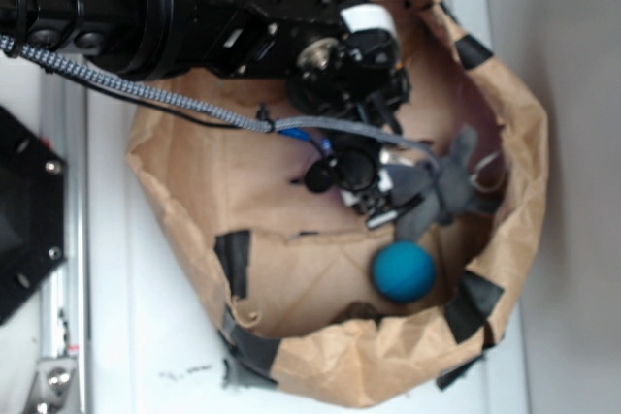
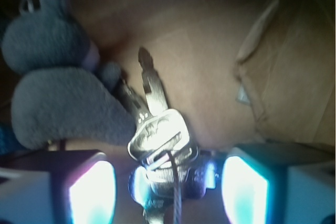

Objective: Grab the silver keys.

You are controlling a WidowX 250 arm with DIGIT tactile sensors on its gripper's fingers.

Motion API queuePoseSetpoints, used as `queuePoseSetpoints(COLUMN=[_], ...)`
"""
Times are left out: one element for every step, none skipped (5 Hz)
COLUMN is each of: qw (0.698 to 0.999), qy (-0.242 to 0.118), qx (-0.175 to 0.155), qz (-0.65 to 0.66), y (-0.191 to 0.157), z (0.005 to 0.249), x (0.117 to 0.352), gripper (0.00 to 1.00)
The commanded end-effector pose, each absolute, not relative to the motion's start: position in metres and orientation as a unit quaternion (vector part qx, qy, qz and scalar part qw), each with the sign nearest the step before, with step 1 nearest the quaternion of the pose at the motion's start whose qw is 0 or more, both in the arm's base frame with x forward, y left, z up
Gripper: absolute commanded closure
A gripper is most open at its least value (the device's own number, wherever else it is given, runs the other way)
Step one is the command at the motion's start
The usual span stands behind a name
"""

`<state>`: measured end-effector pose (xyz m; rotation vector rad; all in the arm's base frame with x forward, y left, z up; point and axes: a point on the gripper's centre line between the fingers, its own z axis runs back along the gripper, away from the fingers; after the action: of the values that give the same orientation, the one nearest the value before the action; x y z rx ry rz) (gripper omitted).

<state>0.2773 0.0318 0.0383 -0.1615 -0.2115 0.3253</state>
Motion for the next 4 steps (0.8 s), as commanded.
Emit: queuePoseSetpoints(qw=[0.979,0.979,0.980,0.980], qy=[-0.129,-0.124,-0.124,-0.123], qx=[-0.072,-0.079,-0.081,-0.079], qz=[0.144,0.138,0.135,0.136], y=[0.0347,0.0364,0.0354,0.0348], z=[0.0544,0.0585,0.0610,0.0617], x=[0.2789,0.2754,0.2740,0.2742], gripper=[1.00,1.00,1.00,1.00])
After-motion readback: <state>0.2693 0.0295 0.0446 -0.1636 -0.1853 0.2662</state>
